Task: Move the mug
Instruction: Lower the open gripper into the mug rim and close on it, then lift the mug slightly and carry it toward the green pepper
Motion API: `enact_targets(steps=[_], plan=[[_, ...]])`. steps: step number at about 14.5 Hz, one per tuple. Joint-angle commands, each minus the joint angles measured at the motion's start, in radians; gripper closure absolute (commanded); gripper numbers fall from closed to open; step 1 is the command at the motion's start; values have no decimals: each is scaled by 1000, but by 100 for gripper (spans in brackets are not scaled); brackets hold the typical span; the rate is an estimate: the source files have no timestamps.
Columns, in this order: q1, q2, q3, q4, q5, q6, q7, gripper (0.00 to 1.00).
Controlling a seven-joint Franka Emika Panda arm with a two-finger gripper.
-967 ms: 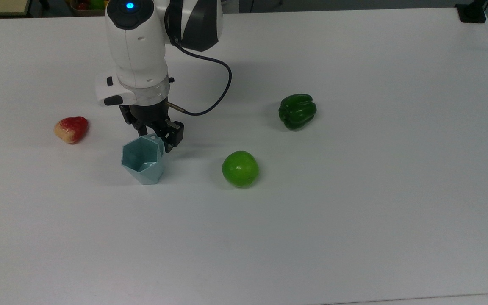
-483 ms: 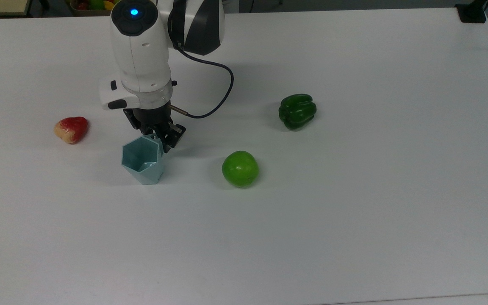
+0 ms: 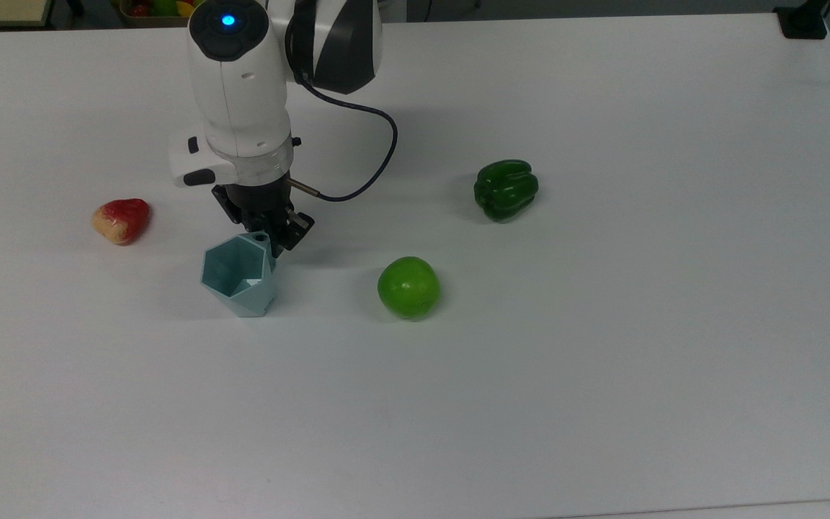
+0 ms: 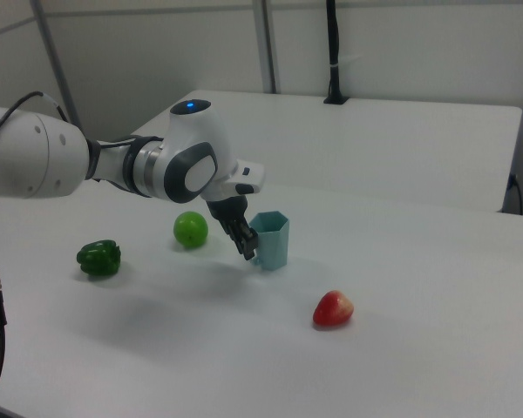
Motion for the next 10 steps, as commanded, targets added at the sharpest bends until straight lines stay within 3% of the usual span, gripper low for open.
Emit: enact_targets(steps=[1,6,10], plan=[[7,-27,-4,-20,-16,23,22,88],[3,-108,-4,-27,-16,-8,6,88],[9,-180,0,-25,-15,-118,-23,88]])
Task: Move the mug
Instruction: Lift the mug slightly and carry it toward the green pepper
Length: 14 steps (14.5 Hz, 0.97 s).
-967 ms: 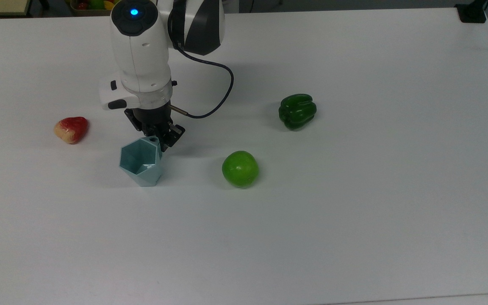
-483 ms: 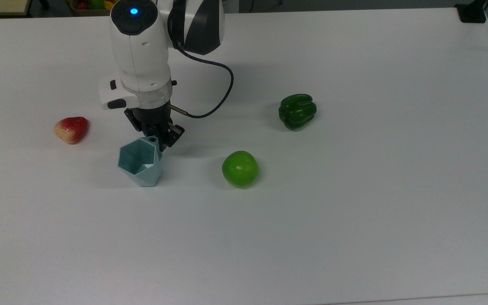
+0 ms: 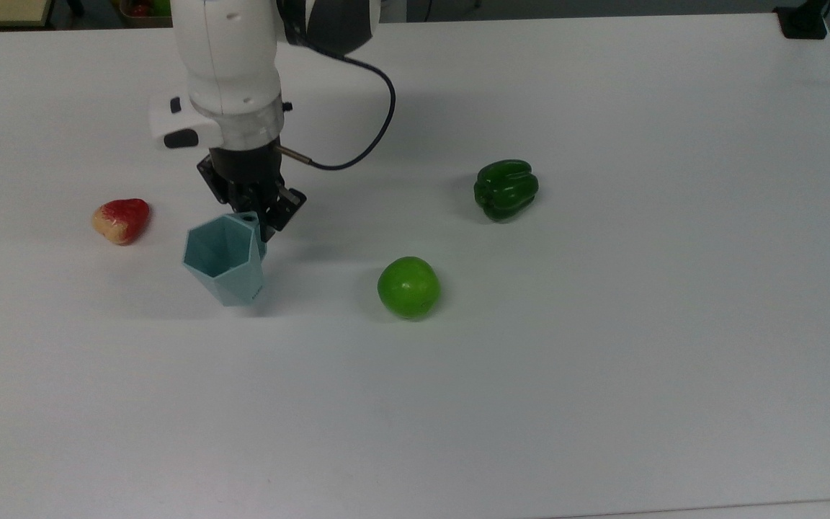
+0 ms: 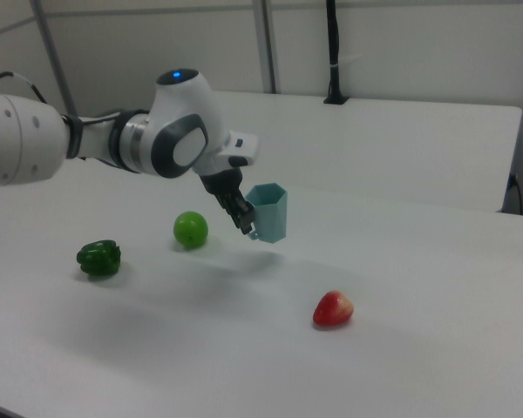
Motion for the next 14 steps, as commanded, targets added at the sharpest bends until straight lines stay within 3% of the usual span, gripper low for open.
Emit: enact_targets(steps=[1,5,9,14], plan=[[12,-114,10,-34,-13,-126,-27,88],[84,-156,14,-49,-7,-259,-32,88],[135,-259,14,-213,-5,-262,-56,88],[121,-358,13,-366,-7,-267,-127,88]])
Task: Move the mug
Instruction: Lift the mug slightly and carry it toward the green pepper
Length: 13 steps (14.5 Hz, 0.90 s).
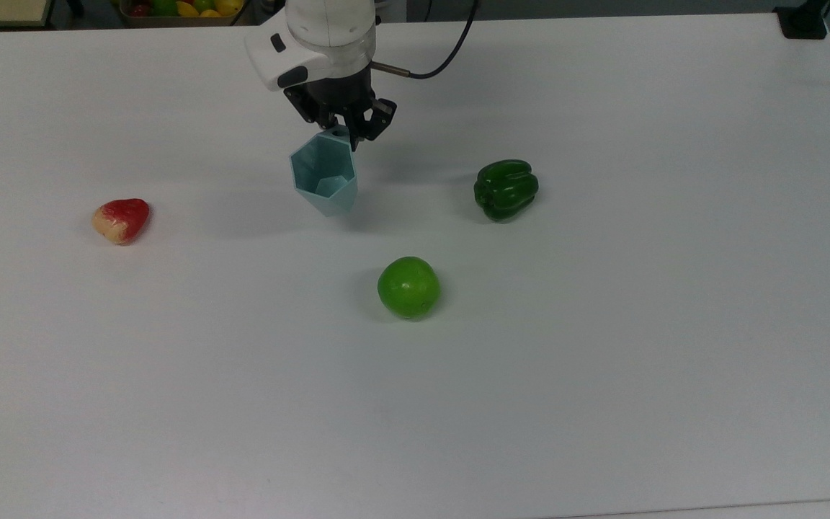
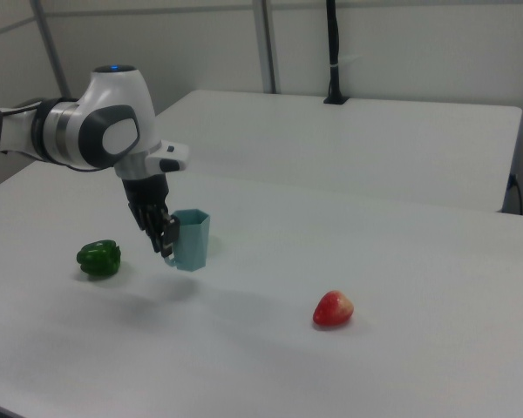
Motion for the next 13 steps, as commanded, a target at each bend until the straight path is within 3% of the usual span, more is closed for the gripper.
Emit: enact_targets(steps=[1,8,13], plan=[[-16,-138,-10,-164,-7,-5,-78,88],[-41,-122,-10,-254,-30,49,-104,88],[-32,-90,-11,-256,-31,60,-103,84]])
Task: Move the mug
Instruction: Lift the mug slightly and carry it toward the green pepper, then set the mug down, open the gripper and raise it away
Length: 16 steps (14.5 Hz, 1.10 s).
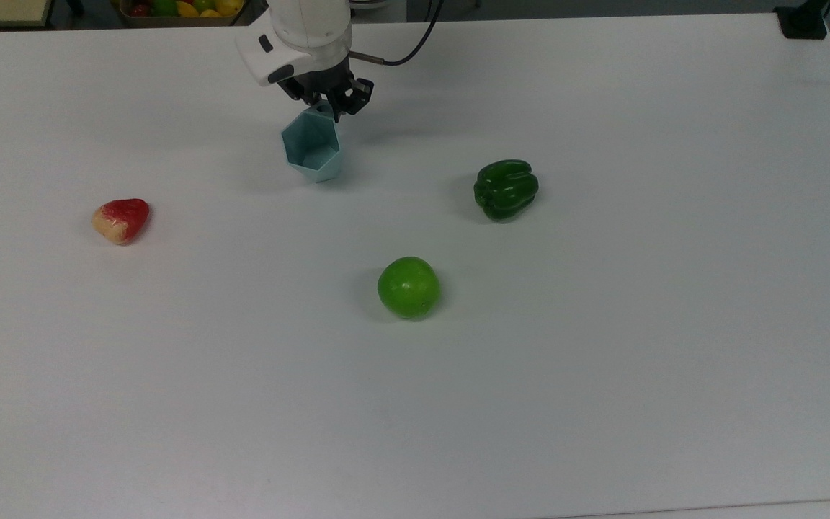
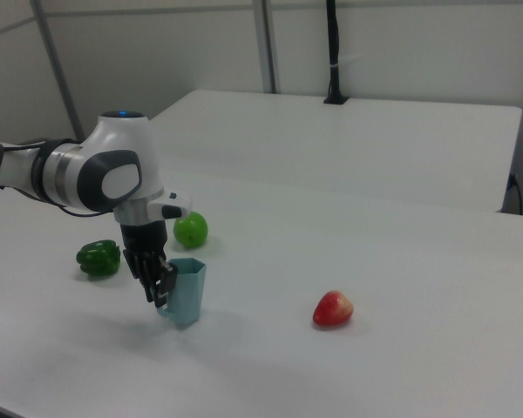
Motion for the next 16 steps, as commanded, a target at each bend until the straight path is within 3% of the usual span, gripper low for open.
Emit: enact_targets(steps=[1,2,7,11,13,16], plan=[[13,-5,-5,-19,-12,28,-14,80],[13,-4,-5,-19,-12,25,-14,74],[12,-8,-6,-18,-12,8,-13,19],[1,-49,-9,8,-13,-24,-23,8],[-42,-82,-14,100,-10,-124,-97,0],[-103,-80,-16,238,19,-255,-119,0]])
